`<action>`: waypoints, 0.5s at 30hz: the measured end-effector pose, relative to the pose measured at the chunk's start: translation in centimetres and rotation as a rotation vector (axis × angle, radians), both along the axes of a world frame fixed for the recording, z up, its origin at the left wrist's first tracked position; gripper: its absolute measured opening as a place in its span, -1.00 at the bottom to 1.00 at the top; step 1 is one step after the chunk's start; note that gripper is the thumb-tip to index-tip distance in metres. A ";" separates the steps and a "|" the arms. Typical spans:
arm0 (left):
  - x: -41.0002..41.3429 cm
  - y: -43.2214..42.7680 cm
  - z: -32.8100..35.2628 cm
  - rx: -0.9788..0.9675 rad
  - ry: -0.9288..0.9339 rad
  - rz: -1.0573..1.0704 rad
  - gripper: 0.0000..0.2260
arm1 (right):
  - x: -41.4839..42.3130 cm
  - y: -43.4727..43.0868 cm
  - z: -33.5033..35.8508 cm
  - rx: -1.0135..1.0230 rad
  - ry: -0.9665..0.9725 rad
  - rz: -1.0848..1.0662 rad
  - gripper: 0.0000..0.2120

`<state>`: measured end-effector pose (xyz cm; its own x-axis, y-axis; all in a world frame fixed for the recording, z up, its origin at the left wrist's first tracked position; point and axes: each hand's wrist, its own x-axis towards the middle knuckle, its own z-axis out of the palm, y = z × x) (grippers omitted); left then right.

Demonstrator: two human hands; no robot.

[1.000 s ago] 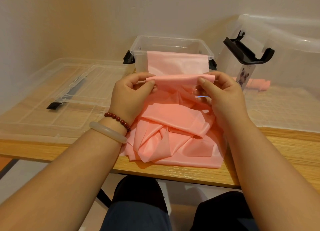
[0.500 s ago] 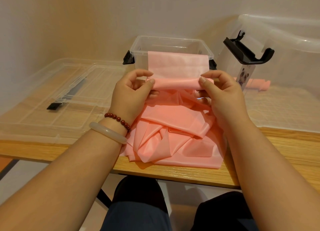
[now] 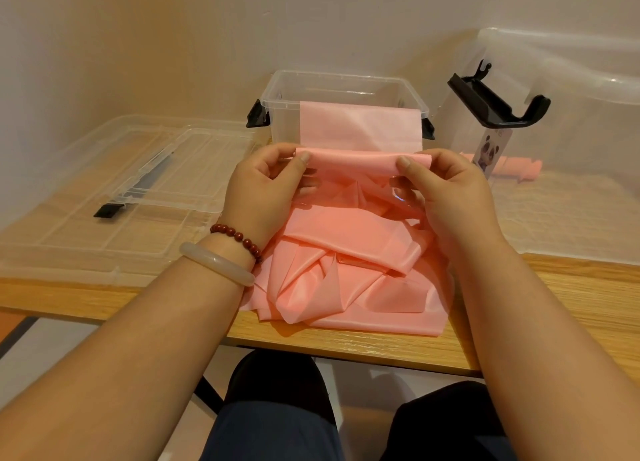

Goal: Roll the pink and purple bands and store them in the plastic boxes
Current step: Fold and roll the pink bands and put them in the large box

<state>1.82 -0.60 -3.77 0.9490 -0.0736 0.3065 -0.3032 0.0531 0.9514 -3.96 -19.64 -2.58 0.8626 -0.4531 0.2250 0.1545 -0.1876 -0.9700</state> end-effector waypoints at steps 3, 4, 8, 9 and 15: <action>0.0 -0.1 -0.1 0.009 -0.012 0.015 -0.90 | -0.1 0.1 0.2 0.035 -0.035 0.003 -0.88; -0.1 0.0 0.0 0.012 -0.021 0.022 -0.90 | -0.1 0.1 0.3 0.046 -0.042 0.012 -0.88; 0.1 0.0 0.1 -0.010 -0.018 0.027 -0.88 | -0.4 0.2 0.4 0.066 -0.030 0.054 -0.91; 0.1 0.1 0.0 -0.014 -0.018 0.027 -0.86 | -0.5 0.2 0.3 0.072 -0.032 0.072 -0.87; -0.1 0.2 0.0 -0.022 -0.031 -0.040 -0.81 | -0.8 -0.2 0.2 0.027 -0.009 0.051 -0.84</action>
